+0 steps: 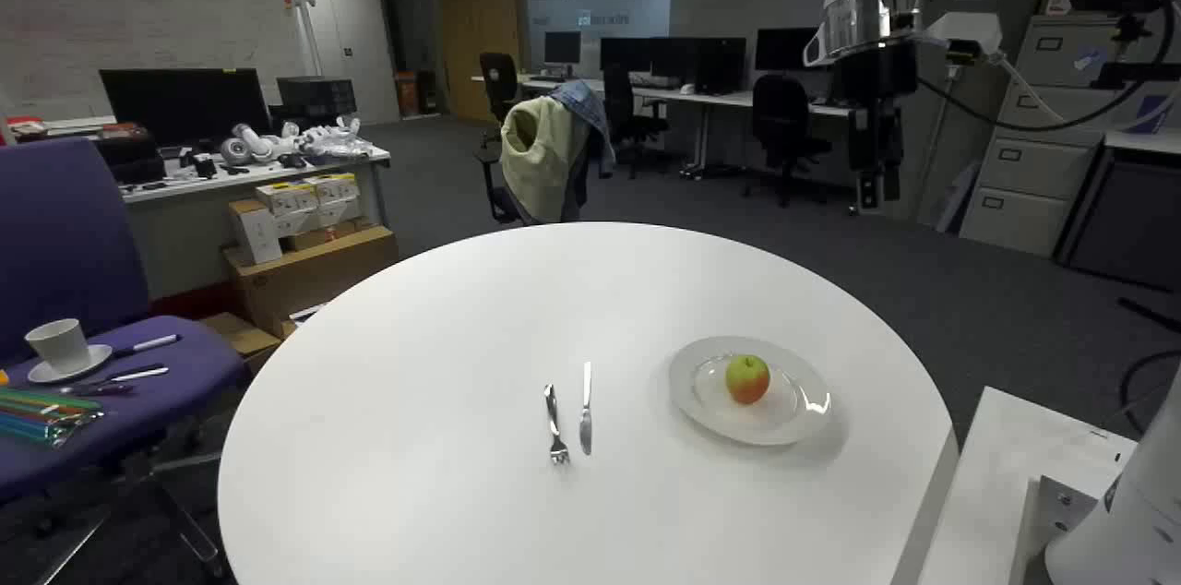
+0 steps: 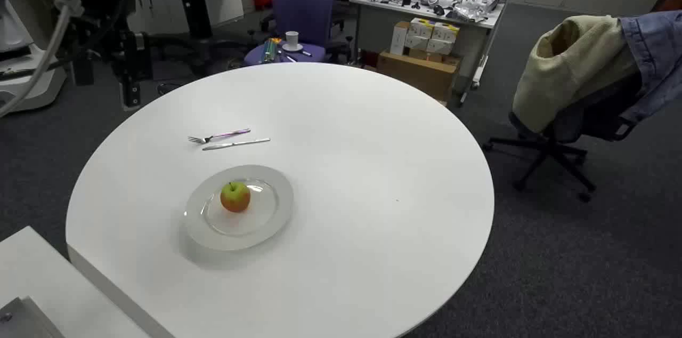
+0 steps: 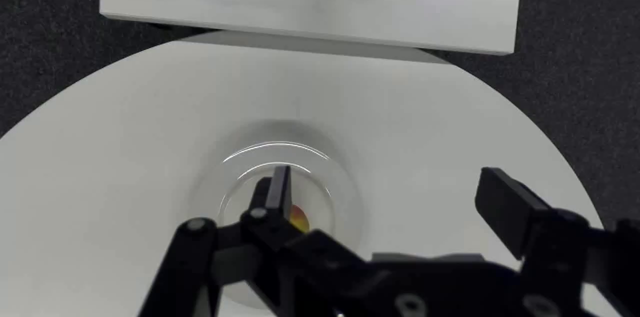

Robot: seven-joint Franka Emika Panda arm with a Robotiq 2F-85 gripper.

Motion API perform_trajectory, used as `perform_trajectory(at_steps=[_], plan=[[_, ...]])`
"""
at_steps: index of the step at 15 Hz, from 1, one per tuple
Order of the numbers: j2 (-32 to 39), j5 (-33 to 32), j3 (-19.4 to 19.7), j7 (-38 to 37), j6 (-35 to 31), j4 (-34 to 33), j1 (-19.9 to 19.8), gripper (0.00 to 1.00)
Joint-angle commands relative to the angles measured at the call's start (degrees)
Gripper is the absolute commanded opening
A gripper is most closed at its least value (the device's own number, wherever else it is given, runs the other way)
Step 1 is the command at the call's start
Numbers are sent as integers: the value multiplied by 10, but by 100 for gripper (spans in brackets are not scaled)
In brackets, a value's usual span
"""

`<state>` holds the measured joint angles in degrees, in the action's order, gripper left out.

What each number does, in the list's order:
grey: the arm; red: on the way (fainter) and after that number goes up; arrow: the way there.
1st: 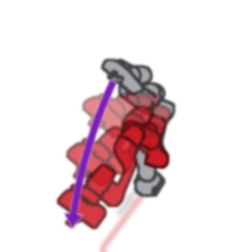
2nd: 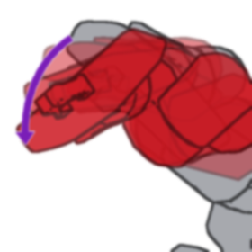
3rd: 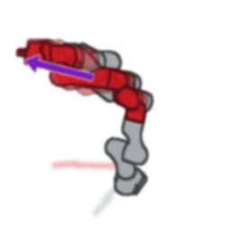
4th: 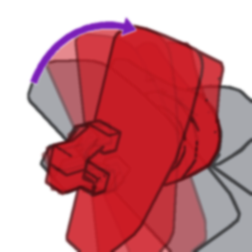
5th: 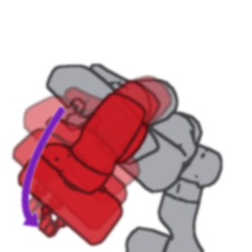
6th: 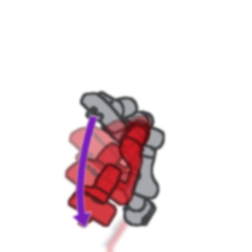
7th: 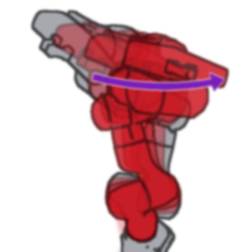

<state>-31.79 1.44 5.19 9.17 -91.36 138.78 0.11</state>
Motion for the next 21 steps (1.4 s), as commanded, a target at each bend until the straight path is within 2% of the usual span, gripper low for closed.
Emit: perform_trajectory(at_steps=[1,6,10,15,18,19,21], plan=[[1,1,-3,1,1,-1,-4,100],[21,-6,-10,-17,-31,0,-8,100],[75,-18,-36,-104,-149,2,-15,100],[187,47,-46,-237,-233,-20,-12,100],[220,121,-40,-237,-259,-24,-3,100],[205,88,-45,-231,-252,-8,-7,100],[224,108,-44,-232,-259,-15,-6,100]])
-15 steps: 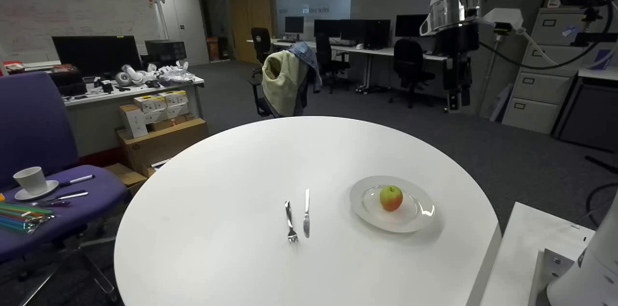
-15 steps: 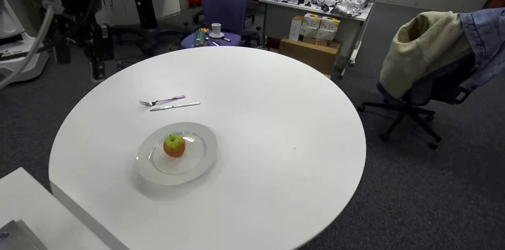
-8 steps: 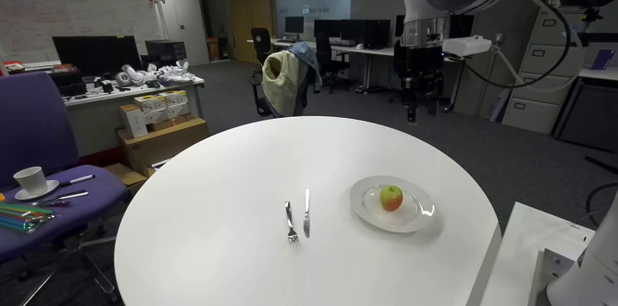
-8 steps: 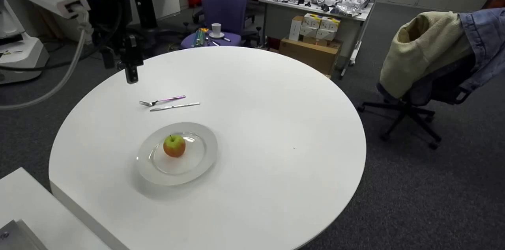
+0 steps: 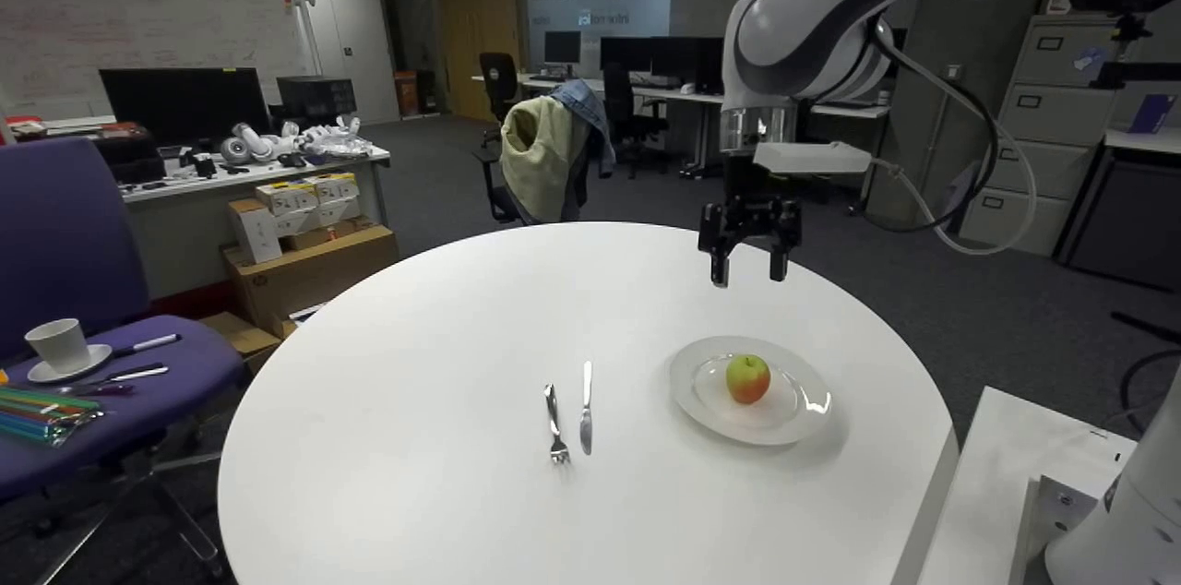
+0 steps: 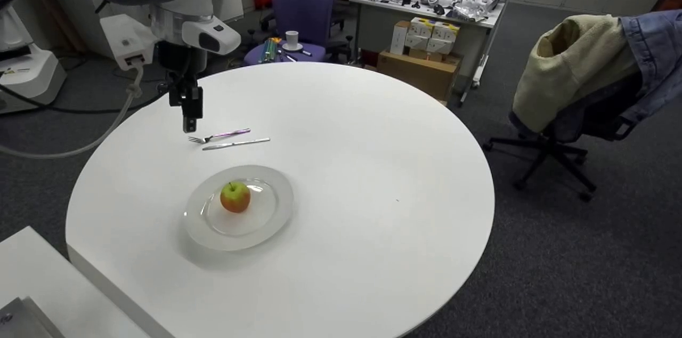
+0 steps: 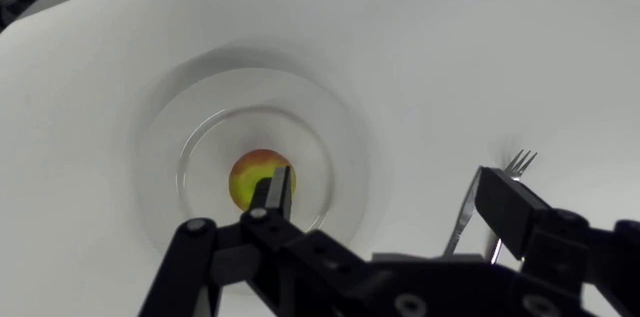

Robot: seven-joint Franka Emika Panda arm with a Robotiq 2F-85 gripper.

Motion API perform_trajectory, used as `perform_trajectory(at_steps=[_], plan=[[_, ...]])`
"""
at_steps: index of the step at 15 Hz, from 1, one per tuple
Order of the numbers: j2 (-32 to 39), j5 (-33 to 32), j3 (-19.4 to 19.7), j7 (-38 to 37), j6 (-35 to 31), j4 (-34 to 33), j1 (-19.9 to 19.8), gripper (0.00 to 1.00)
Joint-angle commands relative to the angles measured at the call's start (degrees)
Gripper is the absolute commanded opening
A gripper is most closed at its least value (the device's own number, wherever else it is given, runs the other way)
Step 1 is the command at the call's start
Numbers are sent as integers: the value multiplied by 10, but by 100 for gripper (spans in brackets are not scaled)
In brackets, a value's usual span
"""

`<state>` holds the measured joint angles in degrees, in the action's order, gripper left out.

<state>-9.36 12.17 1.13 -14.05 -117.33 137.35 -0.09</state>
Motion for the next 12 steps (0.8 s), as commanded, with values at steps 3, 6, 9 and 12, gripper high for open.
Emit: perform_trajectory(at_steps=[3,6,9,12], plan=[[2,2,-4,1,1,-5,-4,100],[12,2,-2,-8,-5,-11,-7,100],[52,10,-2,-14,-16,-30,-7,100],[105,23,-3,-10,-25,-63,-3,100]])
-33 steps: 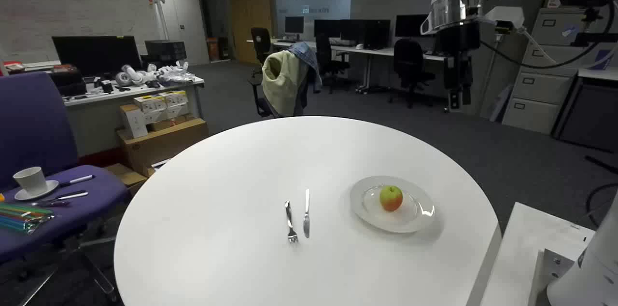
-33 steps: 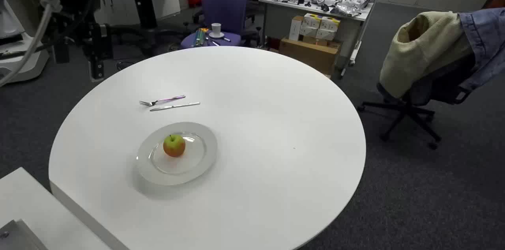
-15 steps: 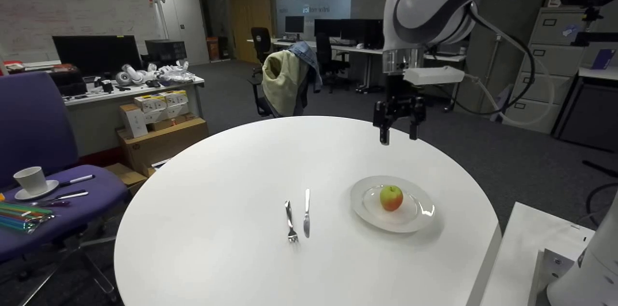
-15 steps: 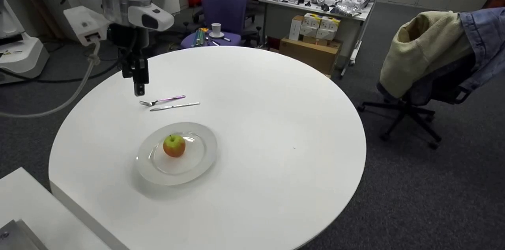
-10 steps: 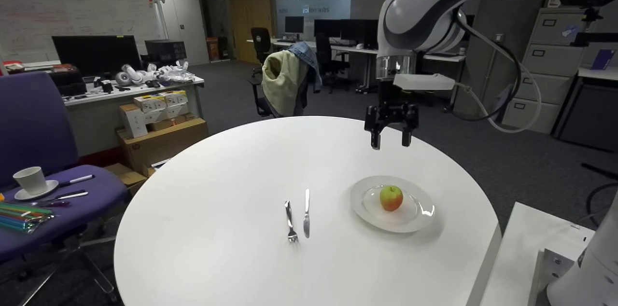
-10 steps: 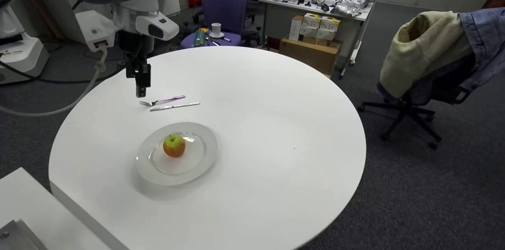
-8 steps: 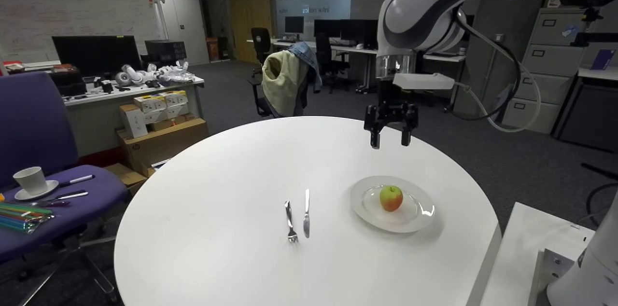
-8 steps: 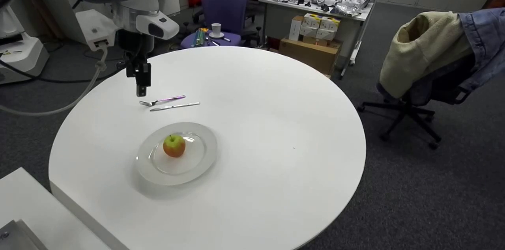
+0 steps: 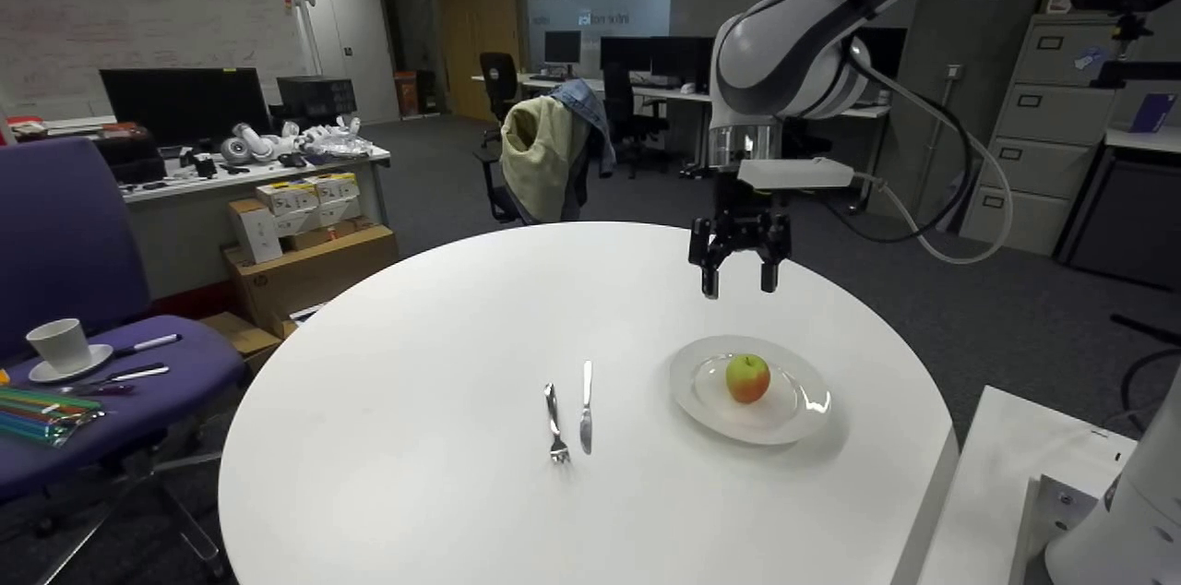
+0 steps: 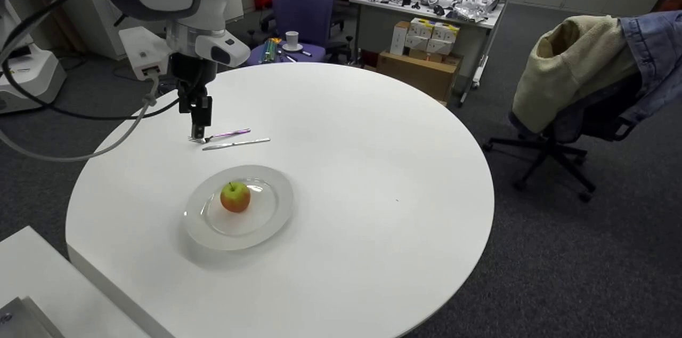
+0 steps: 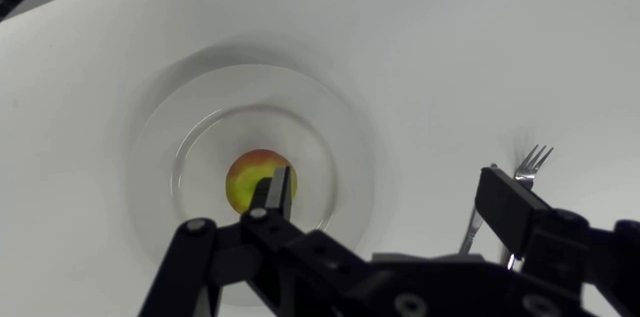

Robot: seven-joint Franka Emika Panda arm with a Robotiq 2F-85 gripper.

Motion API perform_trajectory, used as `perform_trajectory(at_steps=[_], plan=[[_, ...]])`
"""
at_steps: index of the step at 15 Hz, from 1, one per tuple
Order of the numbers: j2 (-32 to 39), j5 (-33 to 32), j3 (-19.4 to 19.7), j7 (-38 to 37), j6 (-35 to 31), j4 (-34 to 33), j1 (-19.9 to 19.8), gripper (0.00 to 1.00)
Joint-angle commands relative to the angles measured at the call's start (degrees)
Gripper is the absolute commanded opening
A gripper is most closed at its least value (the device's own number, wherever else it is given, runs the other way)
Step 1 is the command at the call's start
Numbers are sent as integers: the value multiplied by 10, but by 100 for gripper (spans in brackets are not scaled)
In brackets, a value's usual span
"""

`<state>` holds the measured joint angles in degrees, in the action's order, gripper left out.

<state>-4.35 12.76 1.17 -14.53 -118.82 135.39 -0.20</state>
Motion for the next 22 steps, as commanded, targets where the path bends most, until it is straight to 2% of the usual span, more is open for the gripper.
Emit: perform_trajectory(at_steps=[1,5,12,13,16,22], plan=[[72,17,-4,-3,-16,-56,0,100],[151,19,-14,38,-22,-128,7,100],[242,19,-64,117,-5,-248,29,100],[225,5,-54,91,-21,-211,29,100],[243,5,-63,95,-21,-236,37,100],[253,3,-56,85,-30,-243,33,100]])
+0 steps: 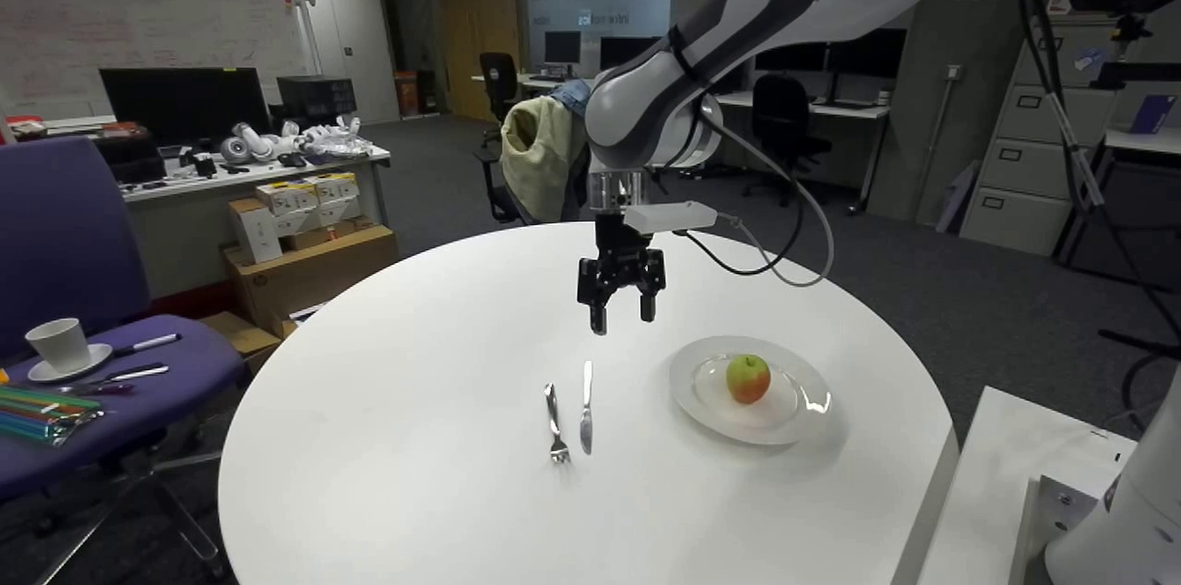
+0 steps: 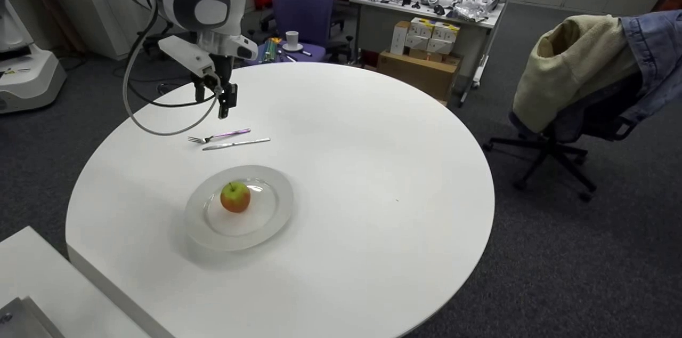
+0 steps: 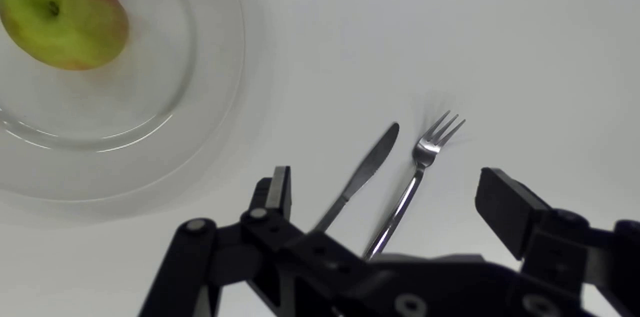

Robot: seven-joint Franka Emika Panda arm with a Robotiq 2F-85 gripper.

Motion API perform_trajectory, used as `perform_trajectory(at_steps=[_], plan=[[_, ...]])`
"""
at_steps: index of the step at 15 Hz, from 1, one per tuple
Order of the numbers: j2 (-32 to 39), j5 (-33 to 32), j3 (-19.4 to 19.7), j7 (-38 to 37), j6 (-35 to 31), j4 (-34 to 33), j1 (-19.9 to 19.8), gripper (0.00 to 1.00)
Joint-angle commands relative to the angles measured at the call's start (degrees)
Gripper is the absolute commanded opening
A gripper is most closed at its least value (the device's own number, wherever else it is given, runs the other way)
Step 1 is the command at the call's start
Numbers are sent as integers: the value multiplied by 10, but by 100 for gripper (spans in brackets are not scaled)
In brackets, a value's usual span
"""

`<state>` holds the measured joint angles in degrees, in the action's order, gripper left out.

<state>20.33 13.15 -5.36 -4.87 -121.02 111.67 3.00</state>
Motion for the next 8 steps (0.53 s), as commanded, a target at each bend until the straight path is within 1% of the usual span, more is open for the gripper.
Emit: perform_trajectory(at_steps=[1,5,8], plan=[[19,-2,13,-25,-13,-17,3,100],[87,11,13,-87,-15,-91,13,100],[139,14,7,-136,-4,-155,32,100]])
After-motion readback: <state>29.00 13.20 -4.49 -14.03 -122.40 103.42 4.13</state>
